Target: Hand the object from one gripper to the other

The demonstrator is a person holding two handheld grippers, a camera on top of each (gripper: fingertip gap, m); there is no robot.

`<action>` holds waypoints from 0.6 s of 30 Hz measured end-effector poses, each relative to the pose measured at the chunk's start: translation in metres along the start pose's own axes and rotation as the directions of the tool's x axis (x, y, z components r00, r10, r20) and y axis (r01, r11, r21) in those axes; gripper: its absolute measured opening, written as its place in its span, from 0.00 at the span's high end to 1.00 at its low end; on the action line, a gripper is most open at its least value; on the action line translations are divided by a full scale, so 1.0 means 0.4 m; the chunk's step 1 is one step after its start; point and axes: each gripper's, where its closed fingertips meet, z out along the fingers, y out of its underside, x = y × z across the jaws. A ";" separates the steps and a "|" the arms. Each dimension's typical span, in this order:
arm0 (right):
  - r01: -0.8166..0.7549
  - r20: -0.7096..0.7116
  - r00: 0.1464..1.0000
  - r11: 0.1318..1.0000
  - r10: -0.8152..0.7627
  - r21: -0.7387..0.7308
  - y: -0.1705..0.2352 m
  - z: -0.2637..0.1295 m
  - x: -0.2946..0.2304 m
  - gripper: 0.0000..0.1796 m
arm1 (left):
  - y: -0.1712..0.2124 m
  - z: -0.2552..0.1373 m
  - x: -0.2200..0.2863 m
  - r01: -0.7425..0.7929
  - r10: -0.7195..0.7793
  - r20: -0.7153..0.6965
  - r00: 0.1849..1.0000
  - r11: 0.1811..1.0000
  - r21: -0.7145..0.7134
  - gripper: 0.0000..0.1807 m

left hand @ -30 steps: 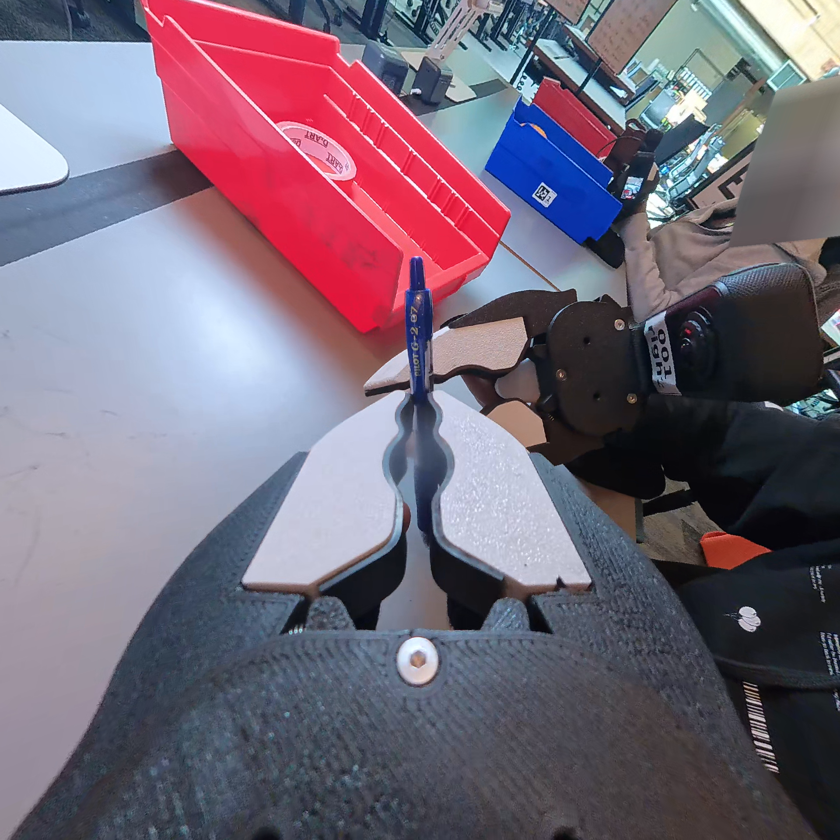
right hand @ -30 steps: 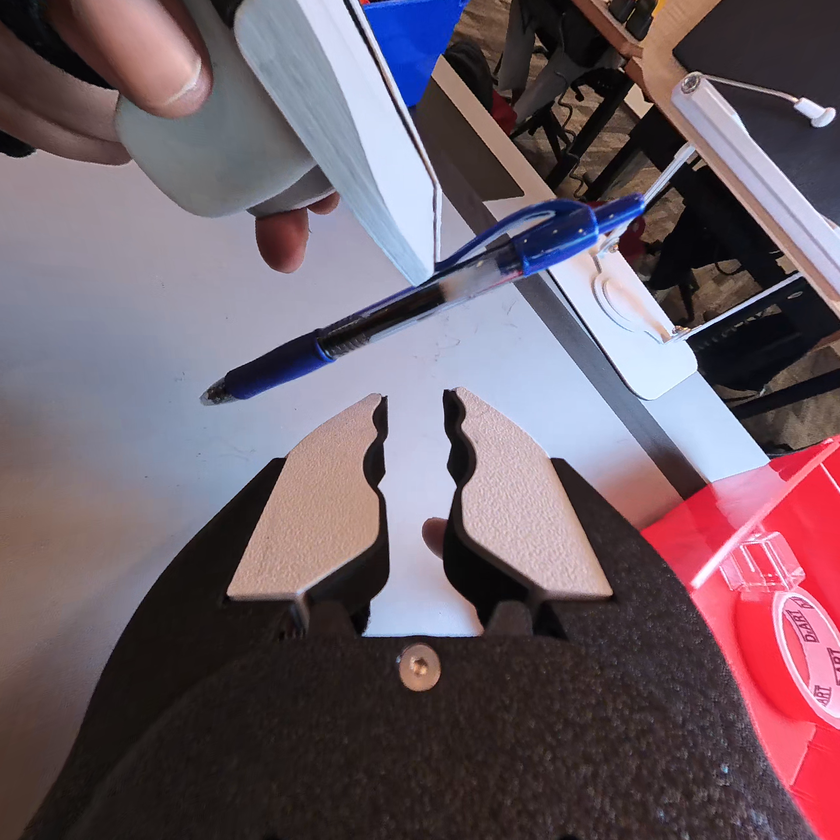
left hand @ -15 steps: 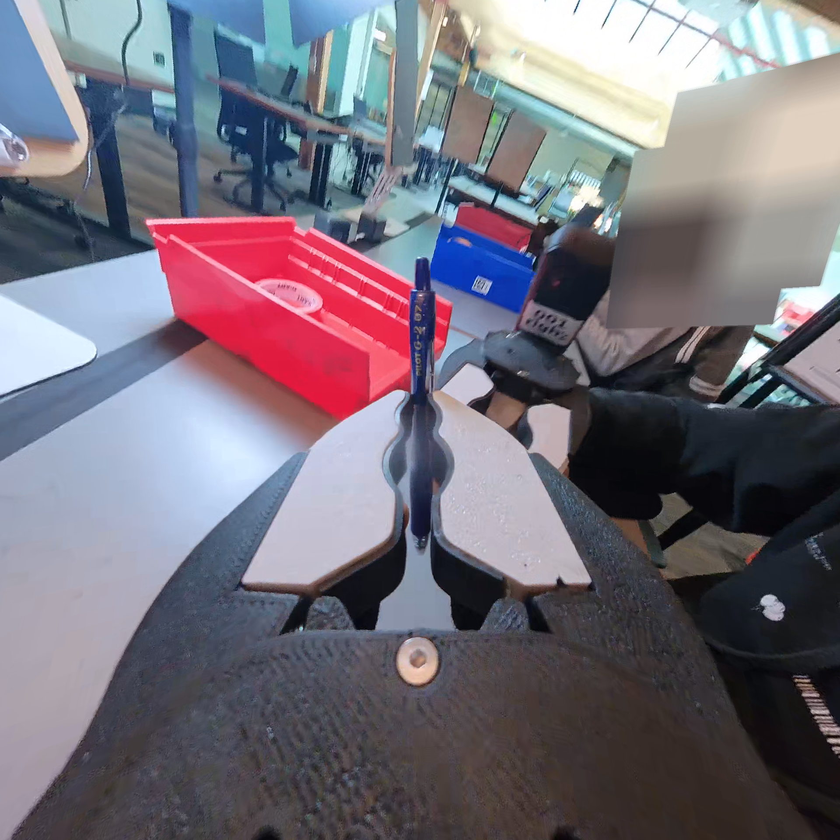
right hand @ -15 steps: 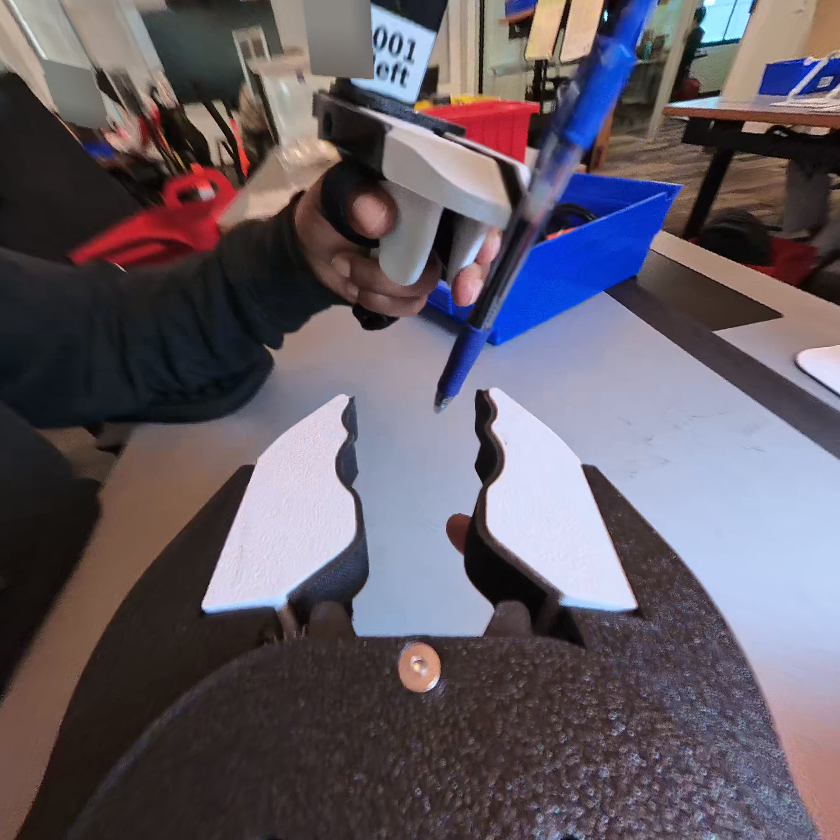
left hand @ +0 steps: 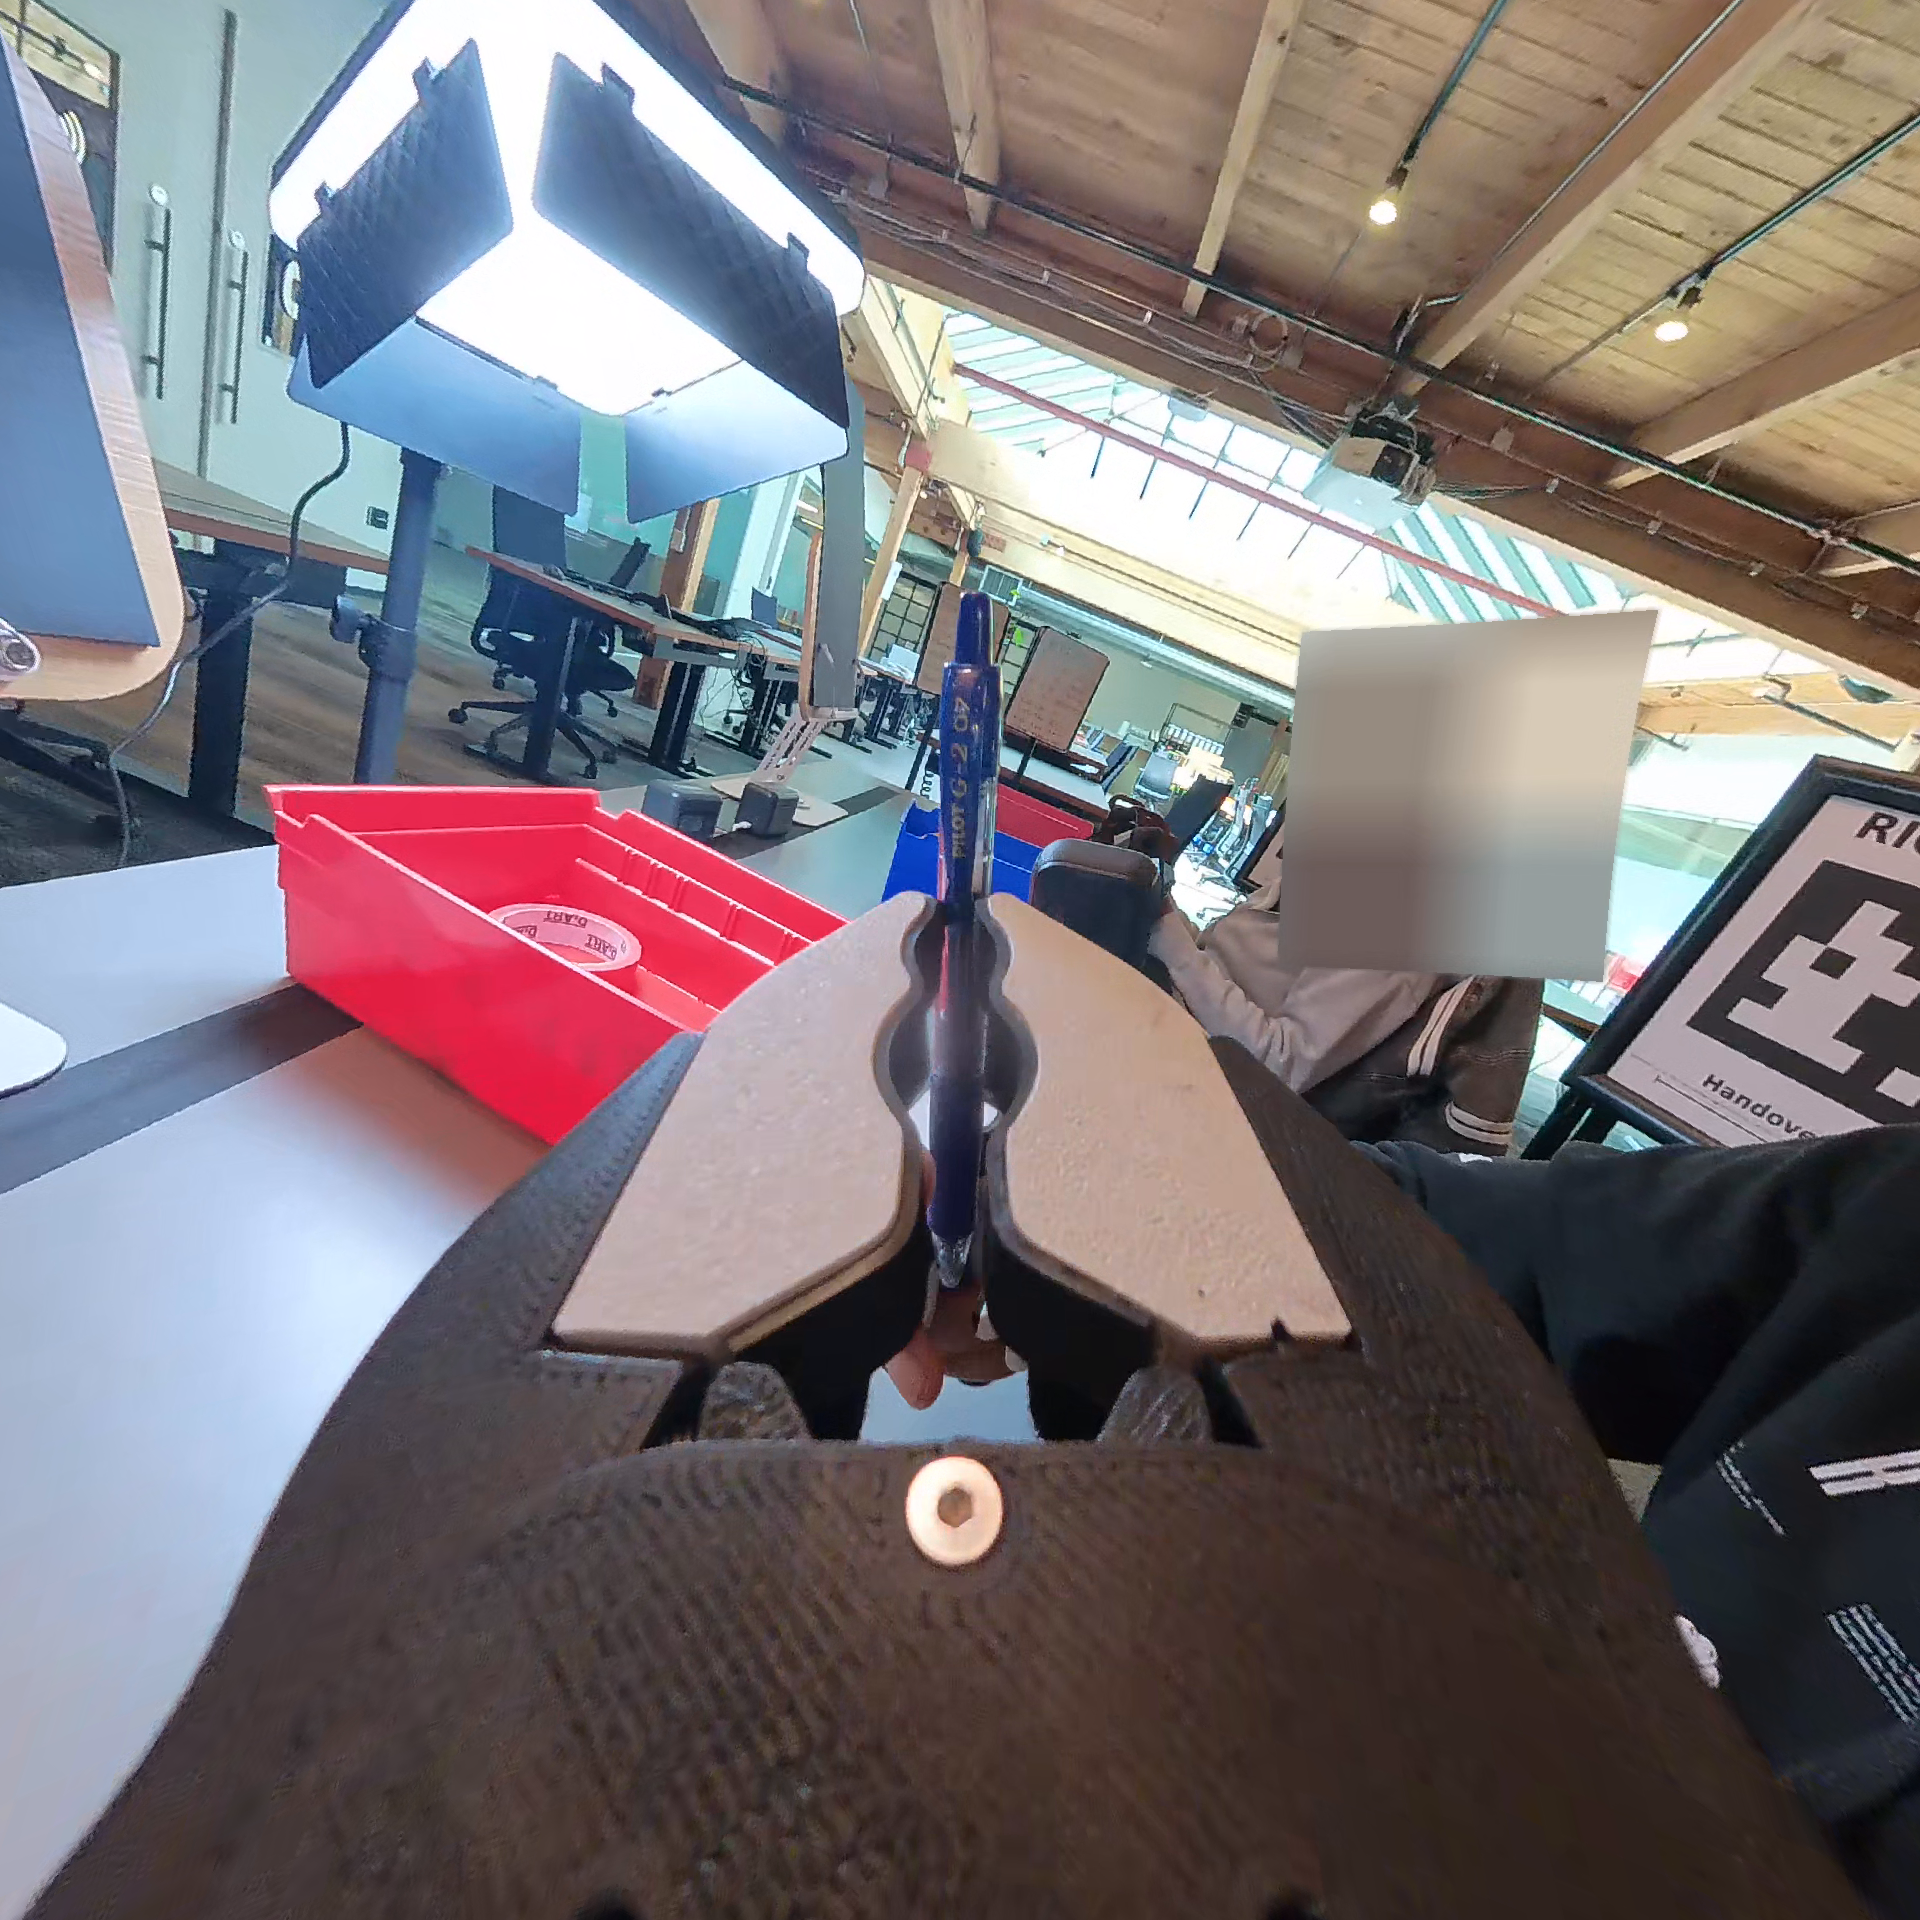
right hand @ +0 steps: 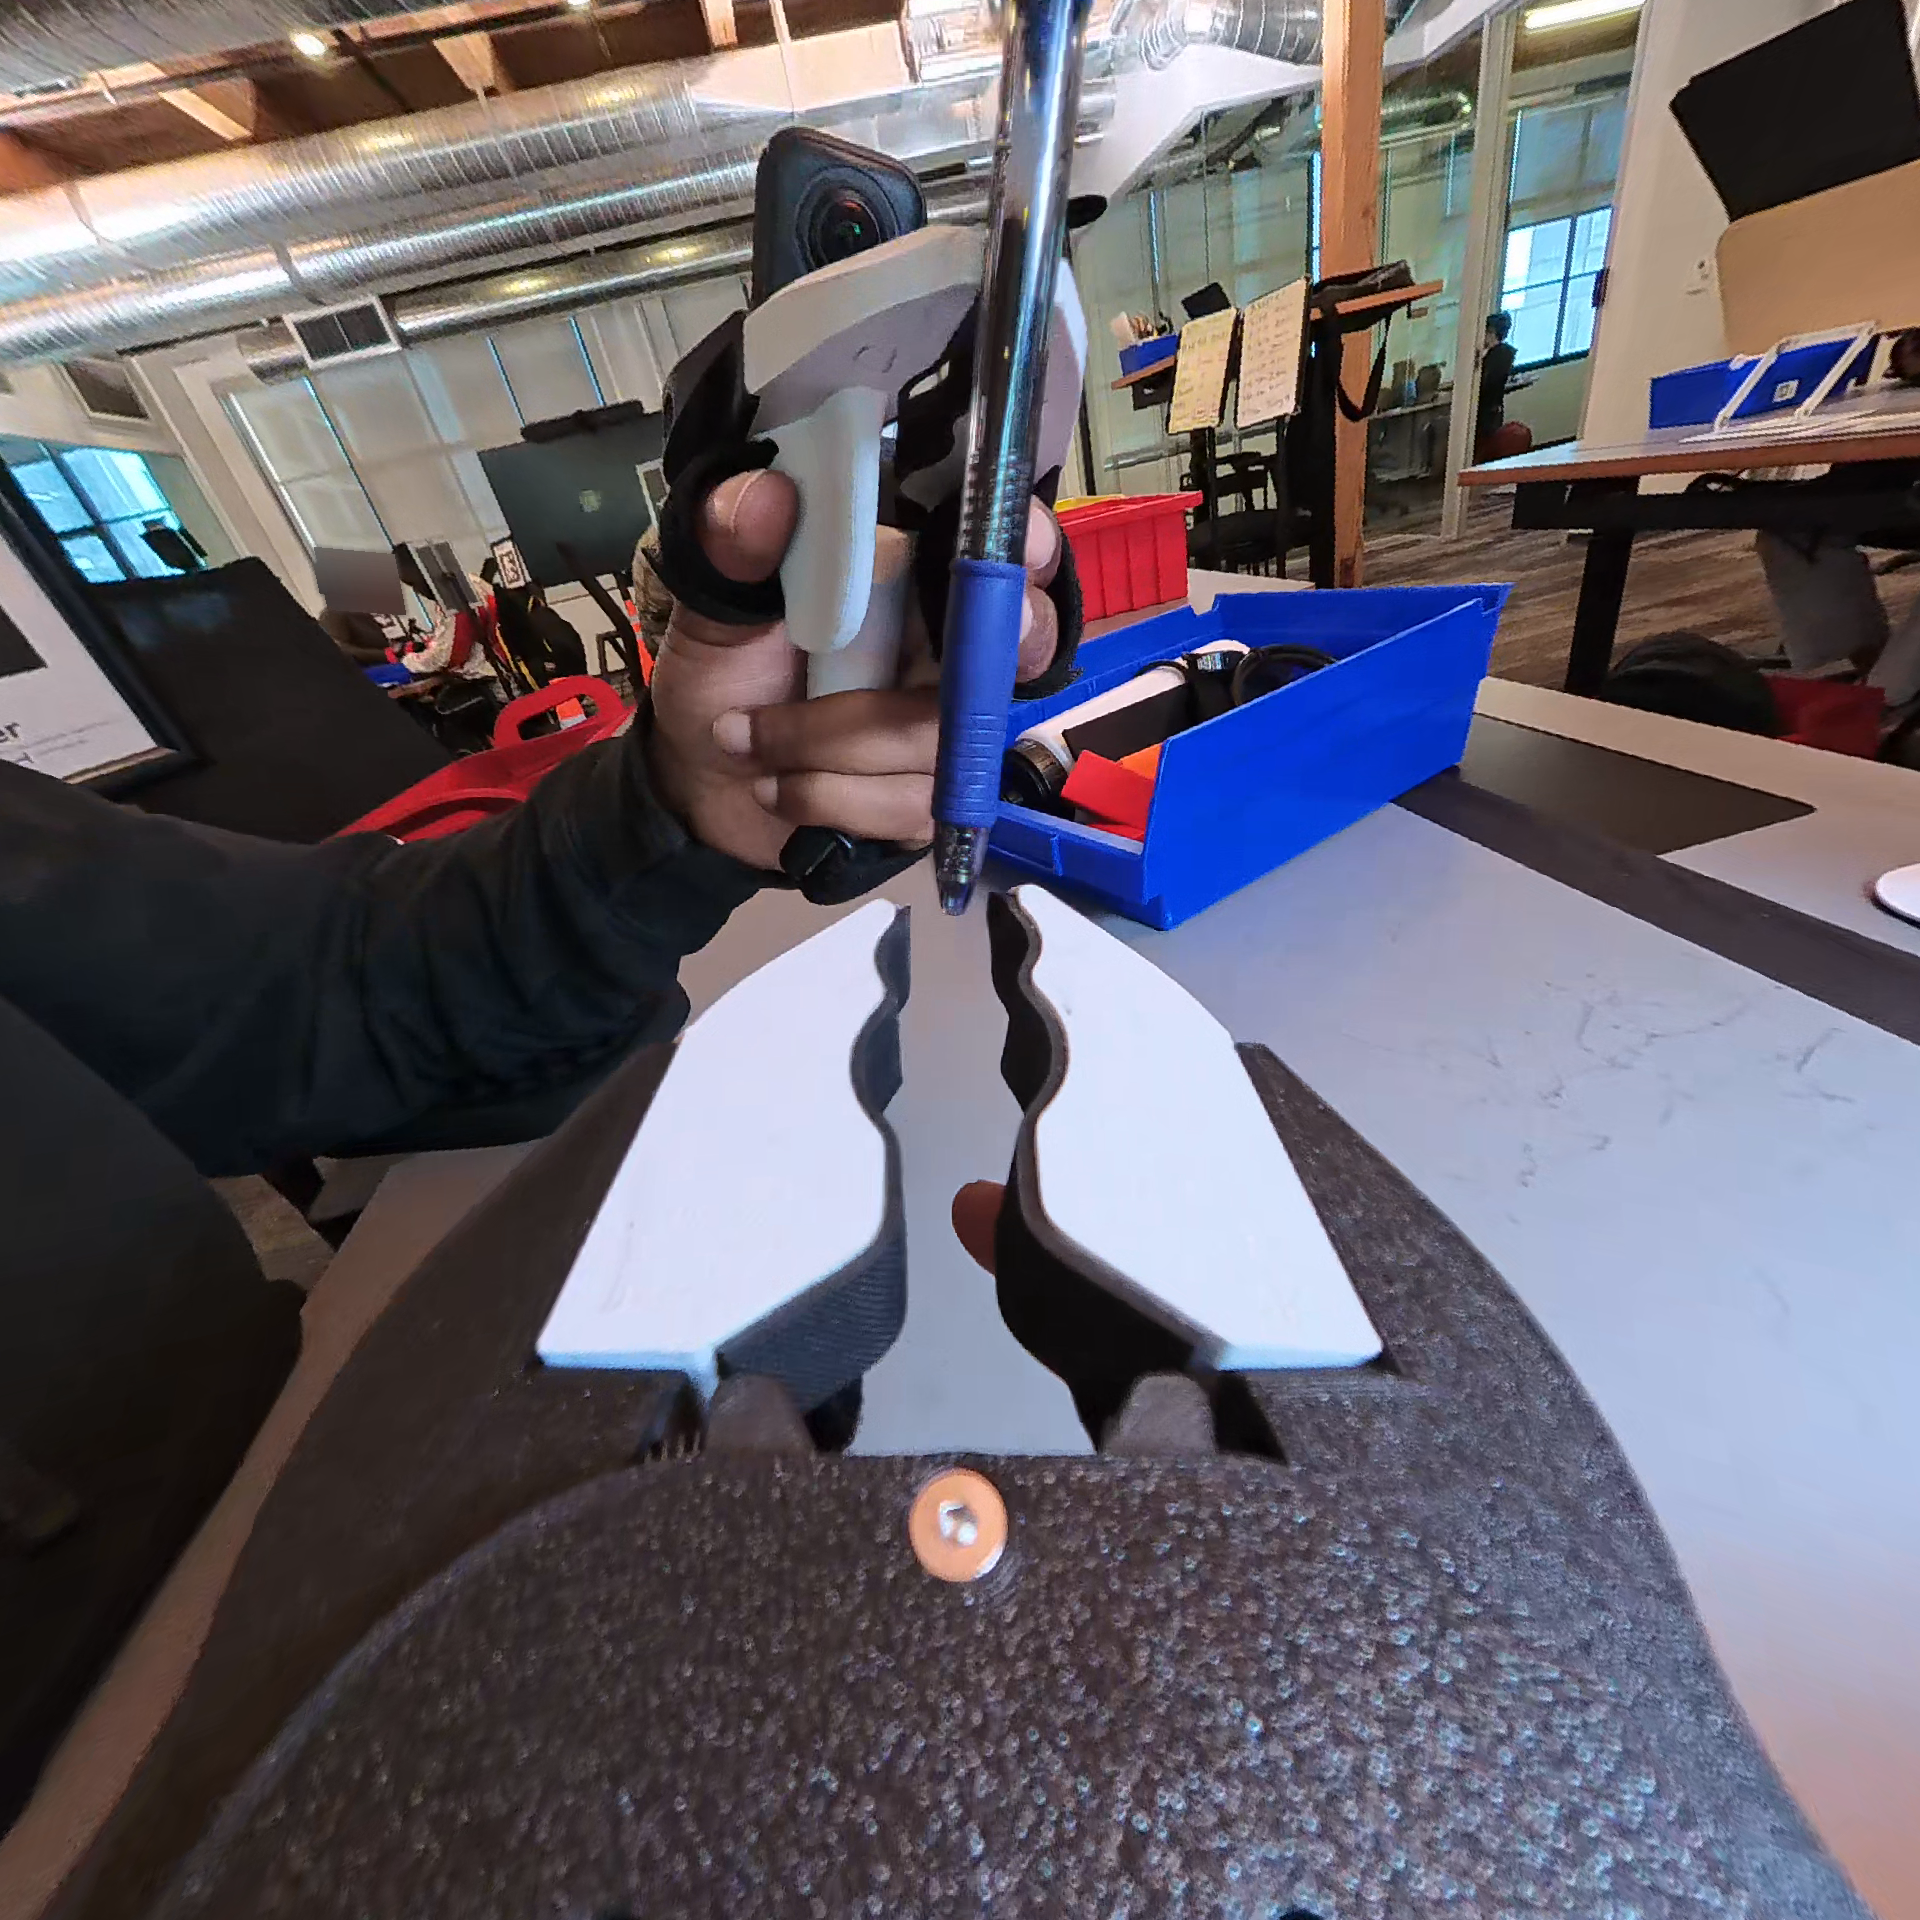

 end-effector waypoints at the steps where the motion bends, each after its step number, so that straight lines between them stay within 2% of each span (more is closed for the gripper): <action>1: -0.001 0.003 1.000 1.000 0.001 0.003 -0.001 0.000 -0.002 0.92 | 0.001 0.001 0.001 -0.002 0.002 0.000 1.000 1.000 0.001 0.97; 7: -0.021 0.006 1.000 0.999 0.020 0.030 -0.015 -0.004 -0.003 0.96 | -0.005 0.000 0.002 -0.007 0.007 -0.001 1.000 1.000 0.023 0.97; 18: -0.097 0.035 0.995 0.991 0.094 0.095 -0.051 -0.017 -0.006 0.96 | -0.023 -0.004 0.007 -0.049 0.048 0.008 0.999 0.993 0.107 0.97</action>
